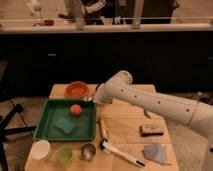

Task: Place fork in red bowl

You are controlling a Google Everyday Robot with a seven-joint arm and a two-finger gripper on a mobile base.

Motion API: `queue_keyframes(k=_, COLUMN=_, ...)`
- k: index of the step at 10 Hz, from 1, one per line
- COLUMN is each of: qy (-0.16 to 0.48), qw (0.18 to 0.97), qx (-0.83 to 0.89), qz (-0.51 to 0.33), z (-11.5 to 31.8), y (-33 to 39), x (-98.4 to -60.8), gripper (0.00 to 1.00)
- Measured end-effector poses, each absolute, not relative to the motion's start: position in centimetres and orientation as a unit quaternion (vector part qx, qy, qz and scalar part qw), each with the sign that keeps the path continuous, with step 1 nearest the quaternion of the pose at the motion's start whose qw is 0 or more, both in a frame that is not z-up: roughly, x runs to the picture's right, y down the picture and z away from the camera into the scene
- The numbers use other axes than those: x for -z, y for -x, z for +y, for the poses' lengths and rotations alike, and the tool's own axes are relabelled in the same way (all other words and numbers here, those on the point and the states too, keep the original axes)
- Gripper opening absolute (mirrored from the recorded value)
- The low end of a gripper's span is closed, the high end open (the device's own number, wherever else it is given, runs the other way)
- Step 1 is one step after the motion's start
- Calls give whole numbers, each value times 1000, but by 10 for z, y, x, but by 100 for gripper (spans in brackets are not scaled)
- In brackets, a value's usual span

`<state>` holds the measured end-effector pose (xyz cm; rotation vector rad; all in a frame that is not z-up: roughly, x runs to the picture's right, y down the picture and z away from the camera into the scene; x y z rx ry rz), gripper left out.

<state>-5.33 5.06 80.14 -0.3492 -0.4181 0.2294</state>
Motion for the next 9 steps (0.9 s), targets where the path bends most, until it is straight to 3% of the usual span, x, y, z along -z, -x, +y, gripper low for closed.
queue_keyframes(k=9, qy=167, qw=953, qx=-90, qz=-238, z=9, y=122, x=-843, gripper=0)
